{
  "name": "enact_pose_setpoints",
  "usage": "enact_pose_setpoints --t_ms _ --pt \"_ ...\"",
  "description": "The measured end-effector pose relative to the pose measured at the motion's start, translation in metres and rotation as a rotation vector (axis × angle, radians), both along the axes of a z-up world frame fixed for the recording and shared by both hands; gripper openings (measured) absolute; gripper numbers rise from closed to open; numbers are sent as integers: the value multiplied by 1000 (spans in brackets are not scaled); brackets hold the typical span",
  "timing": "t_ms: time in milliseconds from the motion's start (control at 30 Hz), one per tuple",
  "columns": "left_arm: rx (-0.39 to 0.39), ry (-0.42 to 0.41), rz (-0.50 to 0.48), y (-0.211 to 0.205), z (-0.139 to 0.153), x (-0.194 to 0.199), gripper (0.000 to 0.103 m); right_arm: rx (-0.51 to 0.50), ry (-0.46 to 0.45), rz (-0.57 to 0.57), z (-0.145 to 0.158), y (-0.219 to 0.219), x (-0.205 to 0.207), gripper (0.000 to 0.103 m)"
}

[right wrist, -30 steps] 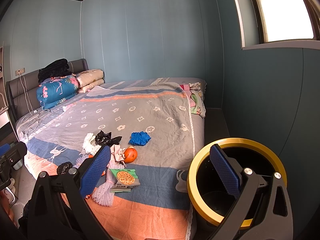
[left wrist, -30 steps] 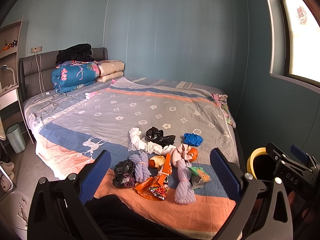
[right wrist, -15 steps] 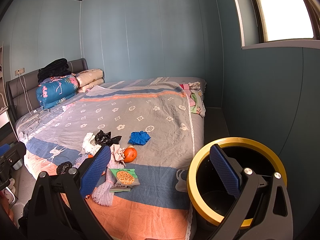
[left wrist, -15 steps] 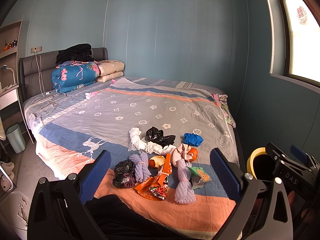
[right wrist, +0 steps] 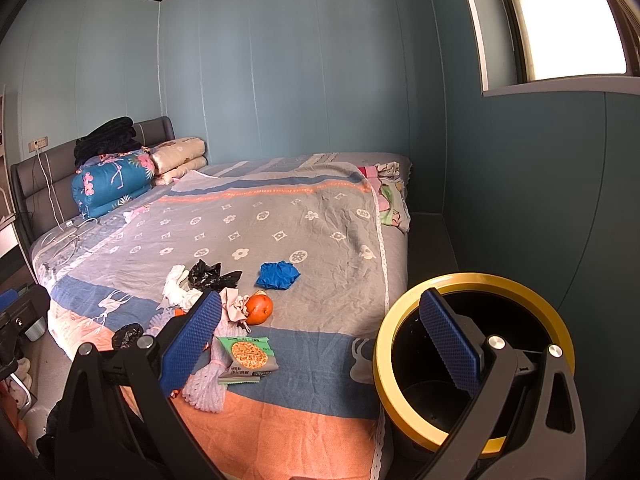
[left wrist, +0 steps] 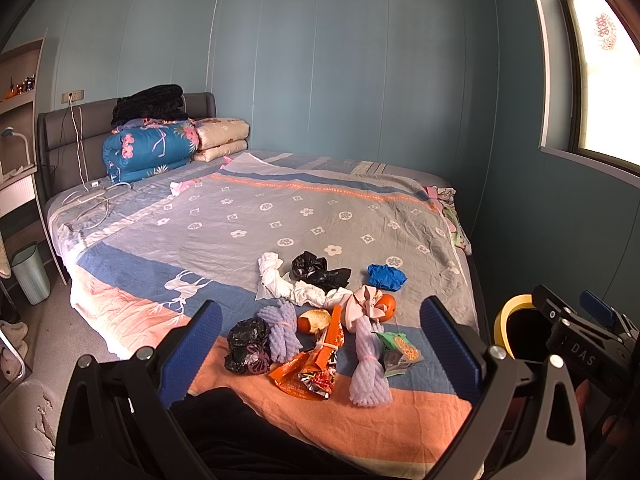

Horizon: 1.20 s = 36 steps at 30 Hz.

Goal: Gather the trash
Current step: 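Grasp the black plastic bag with the left tool while the right tool grasps the green noodle packet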

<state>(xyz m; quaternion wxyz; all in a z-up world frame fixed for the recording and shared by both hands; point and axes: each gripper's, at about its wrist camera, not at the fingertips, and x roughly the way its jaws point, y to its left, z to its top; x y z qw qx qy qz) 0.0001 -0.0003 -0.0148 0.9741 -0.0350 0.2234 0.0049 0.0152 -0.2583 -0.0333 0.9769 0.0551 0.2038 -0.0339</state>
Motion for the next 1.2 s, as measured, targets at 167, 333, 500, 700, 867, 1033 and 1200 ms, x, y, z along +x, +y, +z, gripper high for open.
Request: enact_pose_setpoints --t_ms 167,333,500,700,867,1033,1200 --pt "-7 94 133 21 -8 24 96 17 10 -31 -5 -6 8 95" --pt "-29 199 141 42 -21 47 96 22 54 12 -7 1 33 95" --pt "-19 289 106 57 -38 69 96 11 119 70 -21 21 64 95" --pt "6 399 59 76 -64 99 96 -33 215 153 -45 47 91 95" --pt "-17 457 86 98 -86 120 96 -27 299 234 -67 63 112 95" --pt "-42 458 51 112 -96 133 96 -3 367 251 -87 66 127 95" --pt "-40 465 22 119 -105 145 96 18 427 261 -100 66 138 95"
